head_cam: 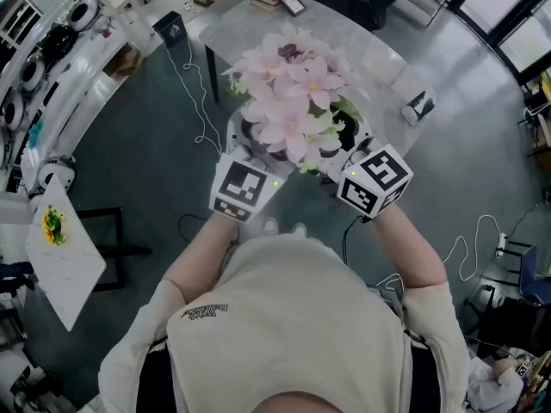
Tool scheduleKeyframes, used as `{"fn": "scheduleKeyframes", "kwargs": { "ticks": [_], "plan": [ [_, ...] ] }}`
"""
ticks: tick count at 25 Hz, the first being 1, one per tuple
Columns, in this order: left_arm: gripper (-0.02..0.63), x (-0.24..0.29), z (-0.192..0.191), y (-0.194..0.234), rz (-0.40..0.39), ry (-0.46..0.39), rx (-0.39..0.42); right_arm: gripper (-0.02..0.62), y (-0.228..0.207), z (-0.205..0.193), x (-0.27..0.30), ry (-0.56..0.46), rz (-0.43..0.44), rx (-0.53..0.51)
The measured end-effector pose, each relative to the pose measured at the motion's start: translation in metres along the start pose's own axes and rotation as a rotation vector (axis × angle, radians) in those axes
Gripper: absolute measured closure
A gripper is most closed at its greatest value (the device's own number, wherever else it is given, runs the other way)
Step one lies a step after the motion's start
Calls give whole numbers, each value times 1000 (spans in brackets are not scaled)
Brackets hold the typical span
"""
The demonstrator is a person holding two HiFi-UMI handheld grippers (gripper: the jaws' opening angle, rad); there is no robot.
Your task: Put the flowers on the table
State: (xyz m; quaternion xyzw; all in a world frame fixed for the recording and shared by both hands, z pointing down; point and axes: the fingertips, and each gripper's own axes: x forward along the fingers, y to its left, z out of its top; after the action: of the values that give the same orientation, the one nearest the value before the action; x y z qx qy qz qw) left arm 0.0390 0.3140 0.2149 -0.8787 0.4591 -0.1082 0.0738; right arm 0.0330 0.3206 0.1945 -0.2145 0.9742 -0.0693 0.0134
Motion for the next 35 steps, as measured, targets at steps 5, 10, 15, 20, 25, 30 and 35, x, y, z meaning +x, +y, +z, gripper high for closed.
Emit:
{"fn": "scheduleKeyframes", "kwargs": {
  "ticks": [5,10,15,20,25,30,35],
  "plan": [
    [112,0,3,0,3,-4,2,75,0,2,-1,0,4,-2],
    [112,5,6,-3,6,-10,7,75,-4,5,-5,-8,8,-8],
    [112,5,11,-6,2,-21,4,75,-2,10,-9,-18,4,-12],
    [112,8,14,-6,0,-30,6,75,-6,14,-11,-32,-3,-11],
    [112,15,13,-11,-2,-29,12,75,-13,11,-16,-36,-4,-8],
    [112,27,12,-16,3,-24,14,75,-24,9,-23,-34,1,-6],
    [112,40,15,-22,20,-24,26,75,-35,11,-32,-39,19,-15]
  ]
}}
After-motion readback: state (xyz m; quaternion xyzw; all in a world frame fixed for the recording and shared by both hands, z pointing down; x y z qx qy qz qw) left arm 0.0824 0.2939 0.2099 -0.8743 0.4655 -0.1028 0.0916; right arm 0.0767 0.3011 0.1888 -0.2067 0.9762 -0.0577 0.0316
